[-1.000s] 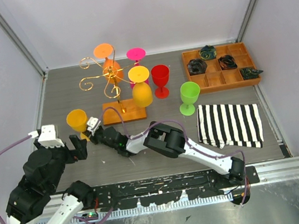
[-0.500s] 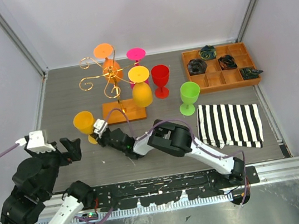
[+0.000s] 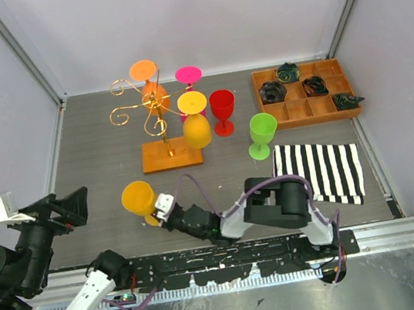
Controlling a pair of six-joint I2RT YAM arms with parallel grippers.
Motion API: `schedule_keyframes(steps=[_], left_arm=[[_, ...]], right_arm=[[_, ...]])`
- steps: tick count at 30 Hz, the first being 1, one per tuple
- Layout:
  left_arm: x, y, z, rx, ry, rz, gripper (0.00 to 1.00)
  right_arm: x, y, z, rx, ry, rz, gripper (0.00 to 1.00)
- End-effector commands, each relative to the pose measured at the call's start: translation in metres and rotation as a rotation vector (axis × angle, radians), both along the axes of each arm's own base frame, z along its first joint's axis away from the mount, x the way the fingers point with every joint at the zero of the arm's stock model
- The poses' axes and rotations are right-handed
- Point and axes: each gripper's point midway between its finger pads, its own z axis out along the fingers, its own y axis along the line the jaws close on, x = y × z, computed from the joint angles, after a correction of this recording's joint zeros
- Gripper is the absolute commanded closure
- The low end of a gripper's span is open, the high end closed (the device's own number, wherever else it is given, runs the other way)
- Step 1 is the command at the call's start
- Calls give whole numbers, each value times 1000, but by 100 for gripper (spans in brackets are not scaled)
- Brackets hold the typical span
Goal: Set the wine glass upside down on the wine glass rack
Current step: Turn the wine glass upside down at the wine rack.
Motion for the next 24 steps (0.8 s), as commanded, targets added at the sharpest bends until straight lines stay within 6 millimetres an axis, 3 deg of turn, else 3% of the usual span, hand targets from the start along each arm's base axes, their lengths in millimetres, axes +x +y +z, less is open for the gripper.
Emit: schedule_keyframes(steps=[1,8,10,16,19,24], left_arm=[[-4,-17,-3,-51,33,-82,2],[8,-60,-32,-111,167,-213,2],[15,-74,-42,-122,199,-246,2],[56,-143,-51,-184,248,-415,1],[69,-163,-53,-249,231,-450,1],[72,-189,-66,-324,236,-500,0]], right_arm=[[-24,-39,60,138,-43,-44,99],[-71,-99,67,100,-21,-41,99],[-74,-114,67,61,-6,-57,99],[-66,-173,97,99,22,-137,99],[-60,-203,112,108,25,-186,99],[-56,-250,132,187,46,-230,99]])
